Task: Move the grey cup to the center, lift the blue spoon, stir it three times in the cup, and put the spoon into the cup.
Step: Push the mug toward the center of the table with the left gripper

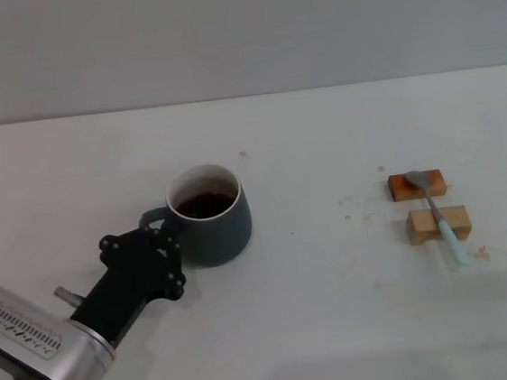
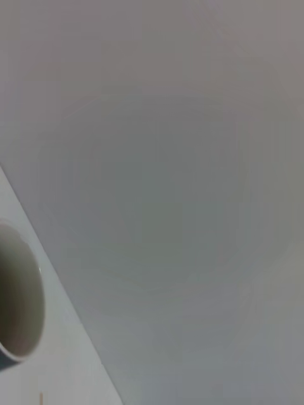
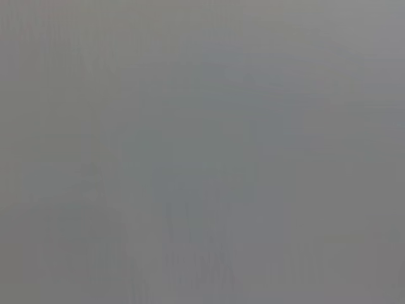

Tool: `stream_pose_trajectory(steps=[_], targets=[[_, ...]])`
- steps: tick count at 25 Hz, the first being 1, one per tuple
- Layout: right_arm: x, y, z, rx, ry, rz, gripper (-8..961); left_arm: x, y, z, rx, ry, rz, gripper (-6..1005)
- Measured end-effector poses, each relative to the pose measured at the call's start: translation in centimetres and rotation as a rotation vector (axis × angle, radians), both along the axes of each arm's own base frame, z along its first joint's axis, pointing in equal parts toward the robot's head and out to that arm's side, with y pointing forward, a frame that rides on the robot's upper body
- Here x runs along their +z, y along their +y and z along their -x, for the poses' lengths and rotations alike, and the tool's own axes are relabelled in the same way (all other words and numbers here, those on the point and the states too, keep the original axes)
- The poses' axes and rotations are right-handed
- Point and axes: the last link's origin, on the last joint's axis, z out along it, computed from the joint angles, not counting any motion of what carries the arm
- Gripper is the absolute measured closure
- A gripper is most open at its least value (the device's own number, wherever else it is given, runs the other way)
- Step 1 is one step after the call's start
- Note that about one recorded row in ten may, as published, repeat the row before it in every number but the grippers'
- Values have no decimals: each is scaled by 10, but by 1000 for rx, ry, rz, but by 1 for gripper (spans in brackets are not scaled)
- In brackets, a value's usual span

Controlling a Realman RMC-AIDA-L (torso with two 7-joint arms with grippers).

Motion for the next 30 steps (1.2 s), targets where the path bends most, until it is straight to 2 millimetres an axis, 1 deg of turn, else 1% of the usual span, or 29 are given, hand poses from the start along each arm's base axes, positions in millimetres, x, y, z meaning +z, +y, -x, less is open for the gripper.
stream_pose_trajectory(steps=[9, 16, 30], targets=[[0, 0, 1, 3, 0, 1, 203, -5, -1, -5, -23, 3, 24, 1001], [0, 0, 0, 3, -1, 4, 203, 1, 1, 0, -3, 6, 4, 1001], [-1, 2, 1, 5, -2, 6, 203, -12, -1, -15, -54, -6, 56, 1001]])
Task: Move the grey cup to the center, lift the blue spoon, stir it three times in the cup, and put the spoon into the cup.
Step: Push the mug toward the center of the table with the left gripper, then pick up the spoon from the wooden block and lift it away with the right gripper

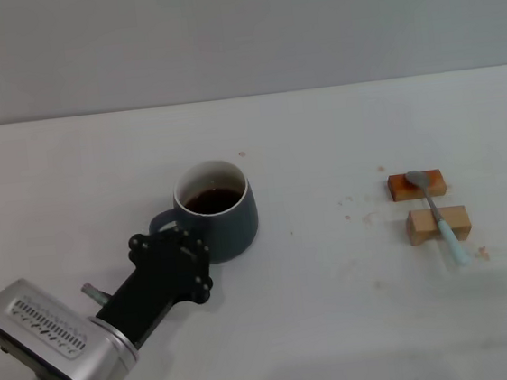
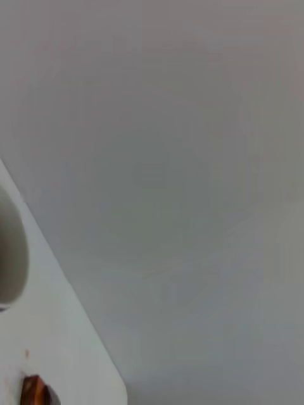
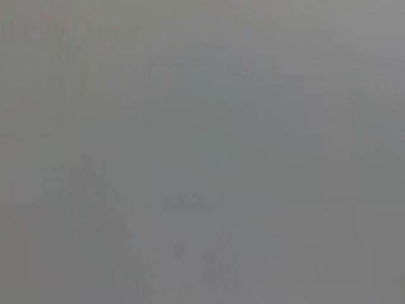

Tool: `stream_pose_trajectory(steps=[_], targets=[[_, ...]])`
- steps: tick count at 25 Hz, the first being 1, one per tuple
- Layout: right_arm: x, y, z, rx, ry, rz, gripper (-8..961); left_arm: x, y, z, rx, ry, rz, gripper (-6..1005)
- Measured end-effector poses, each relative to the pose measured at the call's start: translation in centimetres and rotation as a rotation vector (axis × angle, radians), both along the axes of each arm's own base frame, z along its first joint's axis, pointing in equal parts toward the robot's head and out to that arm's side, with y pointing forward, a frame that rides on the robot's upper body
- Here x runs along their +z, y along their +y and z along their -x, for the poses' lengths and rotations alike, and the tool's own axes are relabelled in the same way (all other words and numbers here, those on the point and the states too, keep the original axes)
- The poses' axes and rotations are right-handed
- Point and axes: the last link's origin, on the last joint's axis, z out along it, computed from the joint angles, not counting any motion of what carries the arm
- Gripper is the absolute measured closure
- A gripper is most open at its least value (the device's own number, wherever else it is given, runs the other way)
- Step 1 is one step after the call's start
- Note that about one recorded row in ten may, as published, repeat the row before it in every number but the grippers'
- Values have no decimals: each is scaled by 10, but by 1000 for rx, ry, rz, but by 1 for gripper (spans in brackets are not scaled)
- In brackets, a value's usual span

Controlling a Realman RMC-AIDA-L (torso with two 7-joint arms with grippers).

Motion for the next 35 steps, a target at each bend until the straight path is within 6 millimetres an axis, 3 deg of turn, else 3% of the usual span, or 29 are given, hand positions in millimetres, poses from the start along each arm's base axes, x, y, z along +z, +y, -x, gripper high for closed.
stream_pose_trajectory(steps=[7, 12, 20, 26, 35], targets=[[0, 0, 1, 2, 1, -3, 203, 2, -5, 2, -7, -6, -5, 1001], [0, -3, 0, -4, 3, -5, 203, 17, -19, 19, 39, -34, -81, 1001], [-14, -5, -1, -13, 1, 78, 203, 70, -41, 67, 255, -133, -355, 1001], [-32, 0, -1, -38, 4, 188, 204, 98, -50, 91, 367, -277, -445, 1001], [-53, 1, 5, -14, -11, 313, 204, 98, -46, 92, 367, -267, -423, 1001]])
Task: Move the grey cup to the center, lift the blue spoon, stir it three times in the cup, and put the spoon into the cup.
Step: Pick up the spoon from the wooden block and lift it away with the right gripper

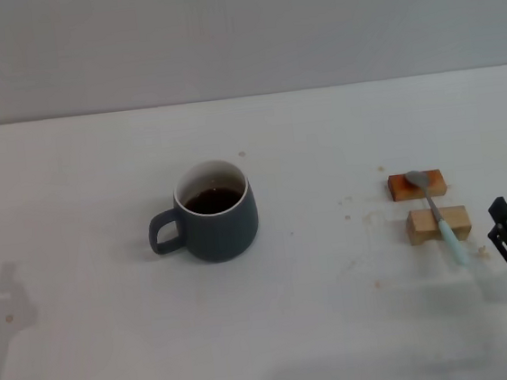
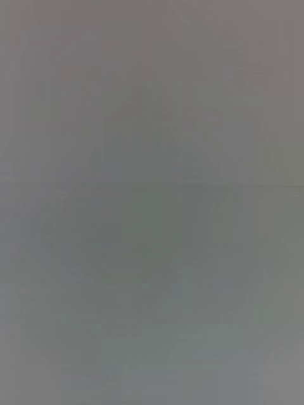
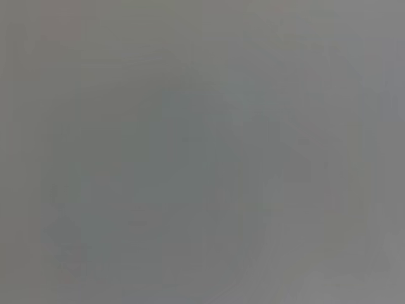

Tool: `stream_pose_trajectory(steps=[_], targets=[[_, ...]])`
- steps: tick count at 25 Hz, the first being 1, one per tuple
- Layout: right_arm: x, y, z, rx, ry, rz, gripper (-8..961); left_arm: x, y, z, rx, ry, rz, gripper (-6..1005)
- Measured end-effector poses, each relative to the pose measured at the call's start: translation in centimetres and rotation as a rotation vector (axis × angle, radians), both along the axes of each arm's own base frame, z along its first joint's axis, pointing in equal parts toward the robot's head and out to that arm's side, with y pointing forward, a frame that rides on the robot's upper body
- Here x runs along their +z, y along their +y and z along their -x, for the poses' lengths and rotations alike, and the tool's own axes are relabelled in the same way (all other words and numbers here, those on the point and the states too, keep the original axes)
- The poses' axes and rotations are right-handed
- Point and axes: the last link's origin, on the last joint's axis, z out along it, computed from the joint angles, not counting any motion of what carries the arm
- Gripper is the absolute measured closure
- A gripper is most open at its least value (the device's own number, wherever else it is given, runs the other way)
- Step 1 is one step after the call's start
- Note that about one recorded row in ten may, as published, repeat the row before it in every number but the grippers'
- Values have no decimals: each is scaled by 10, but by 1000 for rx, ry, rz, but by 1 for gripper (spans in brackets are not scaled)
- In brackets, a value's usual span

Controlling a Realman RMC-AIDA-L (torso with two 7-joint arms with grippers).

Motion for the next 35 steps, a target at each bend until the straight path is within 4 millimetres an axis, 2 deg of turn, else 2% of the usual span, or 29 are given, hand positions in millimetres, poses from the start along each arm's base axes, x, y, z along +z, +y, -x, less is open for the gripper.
stream_pose_trajectory(steps=[12, 18, 35], targets=[[-17, 3, -2, -35, -13, 103, 204, 0, 1, 1, 7, 6, 7, 1001], [-24, 5, 2, -15, -18, 145, 204, 0, 1, 2, 9, 9, 9, 1001], [-32, 3, -1, -51, -21, 197, 204, -2, 6, -1, -3, 12, 22, 1001]])
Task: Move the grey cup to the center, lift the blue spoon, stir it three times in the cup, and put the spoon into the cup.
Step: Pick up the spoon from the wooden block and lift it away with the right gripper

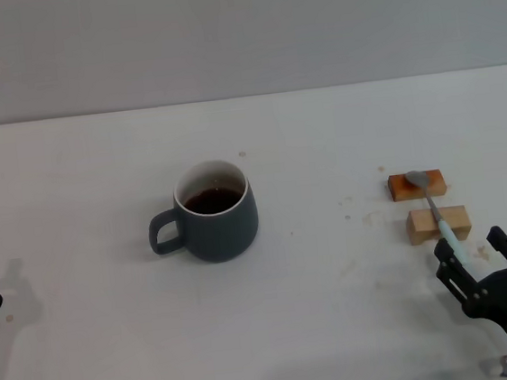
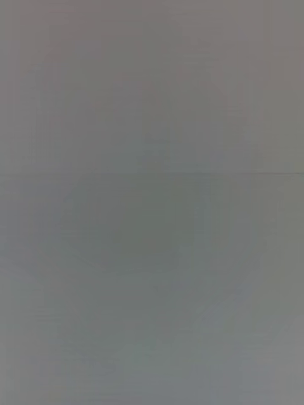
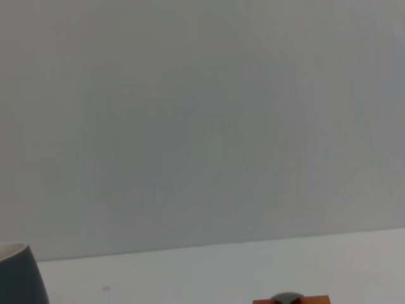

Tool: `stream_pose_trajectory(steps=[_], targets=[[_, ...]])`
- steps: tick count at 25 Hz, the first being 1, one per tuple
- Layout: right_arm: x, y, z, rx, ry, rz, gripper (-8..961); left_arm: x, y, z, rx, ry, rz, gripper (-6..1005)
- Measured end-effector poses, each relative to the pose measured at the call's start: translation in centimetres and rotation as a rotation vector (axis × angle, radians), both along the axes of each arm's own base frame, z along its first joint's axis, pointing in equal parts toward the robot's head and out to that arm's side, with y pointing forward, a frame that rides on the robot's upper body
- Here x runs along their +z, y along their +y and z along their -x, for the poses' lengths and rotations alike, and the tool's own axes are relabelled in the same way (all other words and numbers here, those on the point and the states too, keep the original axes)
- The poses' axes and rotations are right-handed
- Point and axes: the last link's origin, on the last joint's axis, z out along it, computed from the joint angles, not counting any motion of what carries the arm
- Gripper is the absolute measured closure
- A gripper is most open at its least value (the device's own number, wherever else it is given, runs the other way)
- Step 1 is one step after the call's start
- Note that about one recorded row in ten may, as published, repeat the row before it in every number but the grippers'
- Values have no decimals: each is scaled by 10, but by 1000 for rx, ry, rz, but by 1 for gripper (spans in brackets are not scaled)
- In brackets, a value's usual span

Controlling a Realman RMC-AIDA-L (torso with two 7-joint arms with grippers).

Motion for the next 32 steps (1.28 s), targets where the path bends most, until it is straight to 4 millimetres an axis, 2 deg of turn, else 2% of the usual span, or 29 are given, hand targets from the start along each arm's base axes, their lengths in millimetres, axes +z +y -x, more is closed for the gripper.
stream_pose_trajectory(steps=[32], targets=[[-7, 9, 1, -6, -16, 51, 205, 0, 0, 1, 7, 2, 5, 1001]])
